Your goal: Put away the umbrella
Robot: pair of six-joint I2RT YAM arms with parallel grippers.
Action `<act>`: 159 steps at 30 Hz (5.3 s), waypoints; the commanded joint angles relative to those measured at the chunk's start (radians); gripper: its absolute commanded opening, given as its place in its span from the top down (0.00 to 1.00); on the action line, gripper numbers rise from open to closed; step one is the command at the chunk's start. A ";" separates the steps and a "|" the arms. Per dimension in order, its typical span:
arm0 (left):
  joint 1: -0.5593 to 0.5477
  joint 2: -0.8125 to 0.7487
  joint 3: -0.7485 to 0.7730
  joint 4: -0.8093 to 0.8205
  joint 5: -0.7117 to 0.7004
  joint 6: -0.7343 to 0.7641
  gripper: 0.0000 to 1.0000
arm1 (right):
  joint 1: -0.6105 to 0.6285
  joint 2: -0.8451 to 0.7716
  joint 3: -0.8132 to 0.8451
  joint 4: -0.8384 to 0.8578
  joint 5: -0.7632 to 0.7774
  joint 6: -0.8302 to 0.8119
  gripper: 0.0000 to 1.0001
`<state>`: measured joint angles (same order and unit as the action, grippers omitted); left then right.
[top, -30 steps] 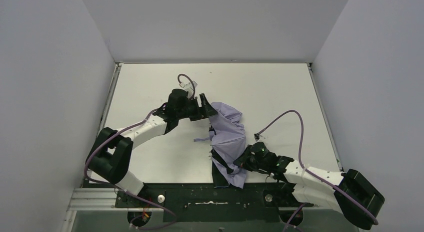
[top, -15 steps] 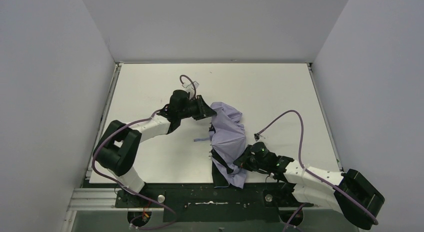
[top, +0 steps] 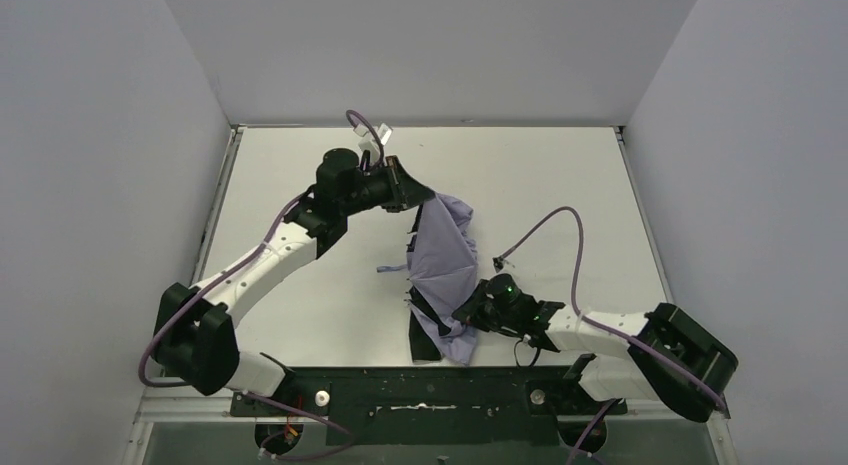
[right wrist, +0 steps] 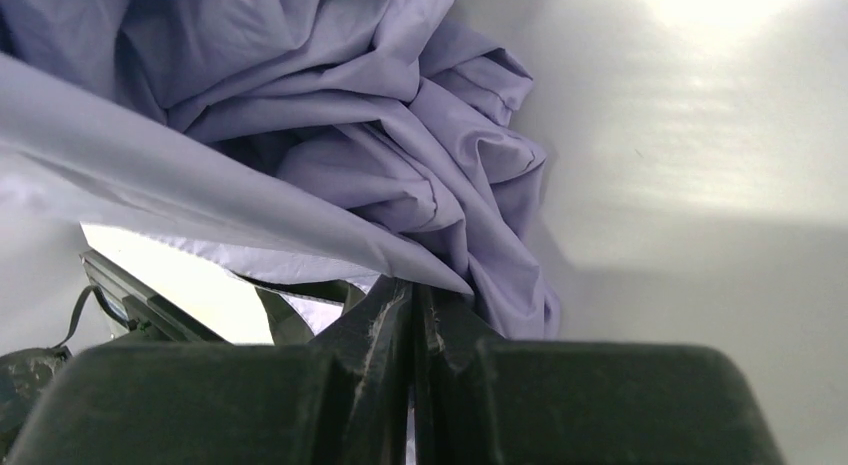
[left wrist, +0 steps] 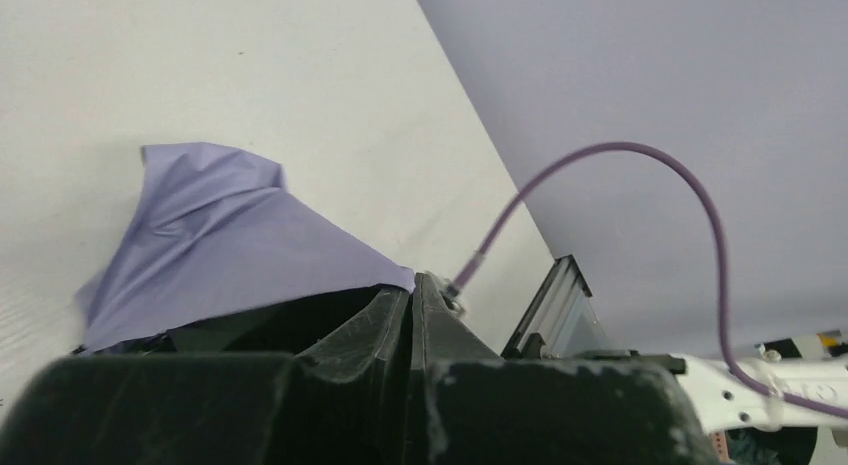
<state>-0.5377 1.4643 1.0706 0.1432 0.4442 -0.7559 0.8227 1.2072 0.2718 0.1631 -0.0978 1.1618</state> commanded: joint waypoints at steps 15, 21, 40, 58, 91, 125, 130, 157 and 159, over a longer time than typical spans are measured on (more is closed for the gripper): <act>-0.297 -0.391 -0.251 -0.160 -0.275 0.021 1.00 | 0.129 0.023 0.149 0.004 0.158 -0.114 0.86; -0.383 -0.407 -0.363 -0.027 -0.307 -0.014 1.00 | 0.166 -0.287 0.165 -0.363 0.296 -0.120 0.83; -0.666 -0.292 -0.699 0.277 -0.501 -0.091 1.00 | 0.158 -0.316 0.422 -0.475 0.285 -0.204 1.00; -0.756 -0.098 -0.772 0.493 -0.544 -0.153 1.00 | 0.165 -0.047 0.215 -0.058 0.118 -0.037 1.00; -0.381 -0.230 0.065 -0.622 -0.595 -0.037 0.33 | 0.202 0.123 -0.016 -0.010 0.254 0.010 1.00; -0.360 -0.054 -0.039 -0.309 -0.452 -0.195 0.37 | 0.203 0.108 0.009 -0.030 0.230 -0.011 1.00; -0.361 -0.046 -0.047 -0.297 -0.452 -0.195 0.37 | 0.203 0.101 0.013 -0.041 0.232 -0.013 1.00; -0.314 0.002 -0.059 -0.158 -0.389 -0.189 0.78 | 0.202 0.111 0.010 -0.027 0.226 -0.013 1.00; -0.308 0.004 -0.062 -0.158 -0.381 -0.175 0.80 | 0.203 0.110 0.008 -0.025 0.225 -0.011 1.00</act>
<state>-0.8589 1.4635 1.0050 -0.0879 0.0242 -0.9573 1.0225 1.2957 0.3038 0.2600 0.0769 1.1896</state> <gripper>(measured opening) 0.213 0.028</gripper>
